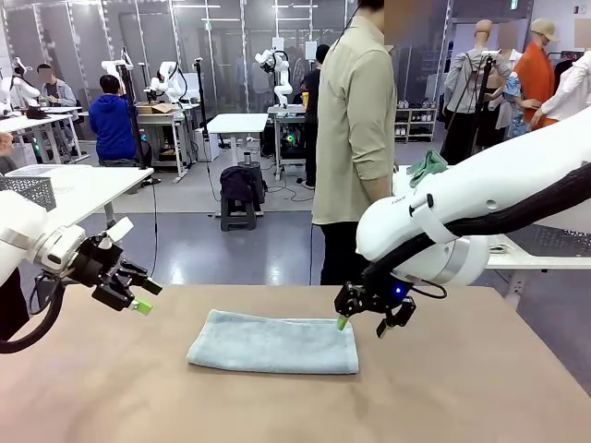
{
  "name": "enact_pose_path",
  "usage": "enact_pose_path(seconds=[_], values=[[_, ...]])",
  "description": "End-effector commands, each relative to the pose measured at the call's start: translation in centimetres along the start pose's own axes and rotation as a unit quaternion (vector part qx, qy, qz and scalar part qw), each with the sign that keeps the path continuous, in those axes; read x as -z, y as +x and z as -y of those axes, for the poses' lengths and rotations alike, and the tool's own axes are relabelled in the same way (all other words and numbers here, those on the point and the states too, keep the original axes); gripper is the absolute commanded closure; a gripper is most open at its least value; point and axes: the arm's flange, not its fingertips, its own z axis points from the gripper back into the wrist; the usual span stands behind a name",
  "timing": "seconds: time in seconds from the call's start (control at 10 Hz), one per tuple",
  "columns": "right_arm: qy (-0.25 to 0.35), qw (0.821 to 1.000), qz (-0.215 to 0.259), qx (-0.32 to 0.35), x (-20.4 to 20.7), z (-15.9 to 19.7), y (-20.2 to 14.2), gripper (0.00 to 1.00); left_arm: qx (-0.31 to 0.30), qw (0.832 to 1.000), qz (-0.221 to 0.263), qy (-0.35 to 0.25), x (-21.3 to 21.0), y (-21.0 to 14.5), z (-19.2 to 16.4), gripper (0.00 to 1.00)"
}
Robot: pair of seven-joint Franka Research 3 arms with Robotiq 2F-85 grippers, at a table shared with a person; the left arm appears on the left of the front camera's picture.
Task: Fold the towels and place them in the basket.
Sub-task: When a person lays out a Towel with hook on the table, fold it in half twice.
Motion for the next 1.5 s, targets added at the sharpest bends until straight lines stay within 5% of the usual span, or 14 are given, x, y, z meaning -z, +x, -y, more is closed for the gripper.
enact_pose_path(seconds=[0.0,1.1,1.2,1.3,1.4], values=[[-0.018,1.000,0.000,0.023,1.4,-0.8,0.2,0.07,0.005,1.000,-0.003,0.002,0.0,0.5,-0.2,0.08],[-0.079,0.995,0.045,0.040,6.4,-2.2,1.7,0.07,0.005,1.000,-0.003,0.002,0.0,0.5,-0.2,0.08],[-0.086,0.994,0.049,0.038,6.7,-2.4,1.9,0.12,0.005,1.000,-0.003,0.002,0.0,0.5,-0.2,0.08],[-0.084,0.994,0.053,0.035,6.8,-2.4,2.1,0.27,0.005,1.000,-0.003,0.002,0.0,0.5,-0.2,0.08],[-0.079,0.995,0.056,0.030,7.0,-2.5,2.3,0.24,0.005,1.000,-0.003,0.002,0.0,0.5,-0.2,0.08]])
